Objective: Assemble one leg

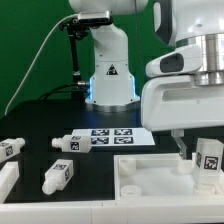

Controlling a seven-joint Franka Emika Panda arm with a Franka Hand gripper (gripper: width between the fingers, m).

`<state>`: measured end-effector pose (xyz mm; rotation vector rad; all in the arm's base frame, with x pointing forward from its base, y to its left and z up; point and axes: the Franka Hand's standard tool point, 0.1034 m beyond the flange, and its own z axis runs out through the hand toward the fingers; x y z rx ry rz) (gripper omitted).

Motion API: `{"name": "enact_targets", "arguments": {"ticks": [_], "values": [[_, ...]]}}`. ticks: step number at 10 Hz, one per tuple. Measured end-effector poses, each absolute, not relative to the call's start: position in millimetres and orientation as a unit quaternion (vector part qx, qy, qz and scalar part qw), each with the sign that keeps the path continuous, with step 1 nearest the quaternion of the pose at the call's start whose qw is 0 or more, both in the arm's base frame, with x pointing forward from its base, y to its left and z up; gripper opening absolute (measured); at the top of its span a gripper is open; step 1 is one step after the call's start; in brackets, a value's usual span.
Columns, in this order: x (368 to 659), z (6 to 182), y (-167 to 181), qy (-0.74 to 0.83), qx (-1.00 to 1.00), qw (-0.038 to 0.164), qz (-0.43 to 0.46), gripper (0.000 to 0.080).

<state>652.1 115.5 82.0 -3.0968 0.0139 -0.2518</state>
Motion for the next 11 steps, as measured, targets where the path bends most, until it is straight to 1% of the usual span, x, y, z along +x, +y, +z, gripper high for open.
{"name": "enact_targets", "arguments": {"ticks": [1, 3, 4, 5, 6, 7, 8, 11], "values": [[647.4, 79.0, 112.8, 0.009, -0.999, 0.017, -0.039, 0.0649], [636.5, 80.6, 113.3, 0.014, -1.0, 0.017, 0.014, 0.0649], [639.6, 81.3, 113.2, 0.014, -1.0, 0.017, 0.007, 0.0649], [639.5, 81.0, 113.2, 0.025, -1.0, 0.017, 0.007, 0.056], [639.5, 81.0, 113.0, 0.025, -1.0, 0.017, 0.007, 0.0425], [639.5, 81.0, 113.2, 0.041, -0.999, 0.018, 0.007, 0.0425], [639.5, 81.0, 113.3, 0.075, -0.997, 0.017, 0.008, 0.0285], [639.6, 80.3, 113.3, 0.184, -0.983, 0.017, 0.009, 0.0285]]}}
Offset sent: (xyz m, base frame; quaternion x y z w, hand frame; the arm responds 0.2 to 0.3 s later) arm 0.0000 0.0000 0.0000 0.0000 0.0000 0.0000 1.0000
